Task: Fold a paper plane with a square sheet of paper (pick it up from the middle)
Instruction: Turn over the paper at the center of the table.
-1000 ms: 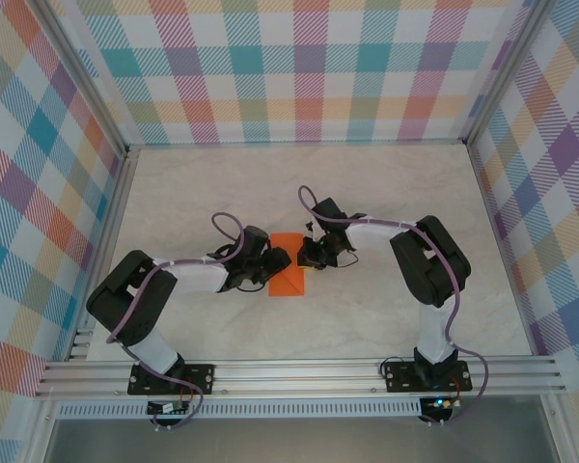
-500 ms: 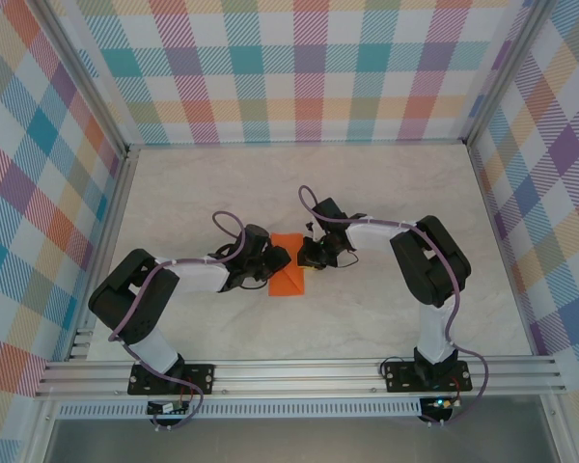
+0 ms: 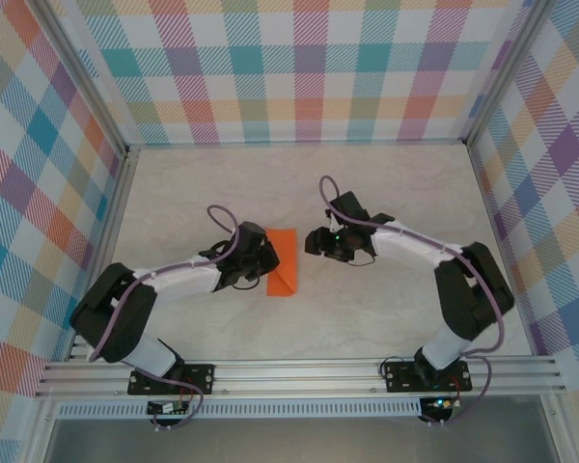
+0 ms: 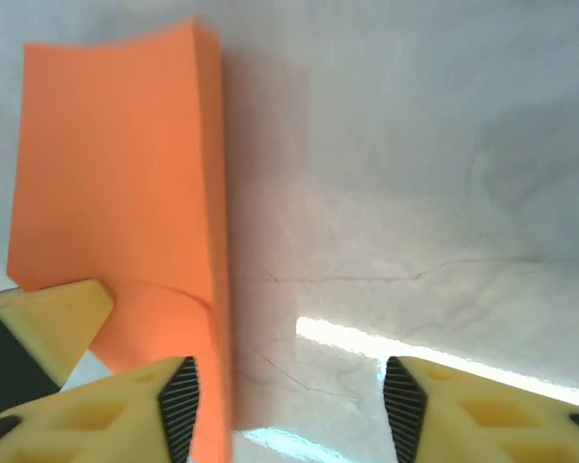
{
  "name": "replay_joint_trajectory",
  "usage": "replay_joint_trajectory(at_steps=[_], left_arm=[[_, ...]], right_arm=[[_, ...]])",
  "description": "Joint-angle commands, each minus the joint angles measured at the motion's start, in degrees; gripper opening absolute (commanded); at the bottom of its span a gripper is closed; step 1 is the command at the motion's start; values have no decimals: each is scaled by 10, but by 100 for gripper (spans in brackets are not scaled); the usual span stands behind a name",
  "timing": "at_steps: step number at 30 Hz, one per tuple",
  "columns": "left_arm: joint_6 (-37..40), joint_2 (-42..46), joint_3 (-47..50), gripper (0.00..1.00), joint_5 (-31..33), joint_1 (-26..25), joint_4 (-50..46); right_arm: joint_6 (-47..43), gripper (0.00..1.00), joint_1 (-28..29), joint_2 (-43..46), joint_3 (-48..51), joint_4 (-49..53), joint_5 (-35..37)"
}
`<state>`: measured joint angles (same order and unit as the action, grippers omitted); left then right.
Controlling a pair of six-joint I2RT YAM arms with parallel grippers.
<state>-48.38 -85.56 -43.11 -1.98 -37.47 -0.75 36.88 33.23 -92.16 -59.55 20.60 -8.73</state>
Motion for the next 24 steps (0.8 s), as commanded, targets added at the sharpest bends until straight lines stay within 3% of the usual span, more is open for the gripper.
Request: replay_joint_trajectory(at_steps=[1,5,6,9,15,22,24], left_arm=[[81,57,-72,0,99,-4,-191],[123,82,-142,0,200,-4,-334],[132,87,-160,0,227,-4,-367],[152,93,-199,0,293,-4,-429],[158,43,-242,0,362,-7,-475],[123,-138,-310,0,508,-47,-541],[117,-191,-339,0,524,-60,-557]], right_arm=[[-18,69,-12,51,25,19,93],[-35,97,-26,96,59,-6,106],[-35,100,-27,105,66,-9,113],[-34,100,-28,124,79,-10,133],[-13,100,-28,141,94,7,174],[7,100,-31,168,109,32,205],[9,100,-33,174,109,41,208]])
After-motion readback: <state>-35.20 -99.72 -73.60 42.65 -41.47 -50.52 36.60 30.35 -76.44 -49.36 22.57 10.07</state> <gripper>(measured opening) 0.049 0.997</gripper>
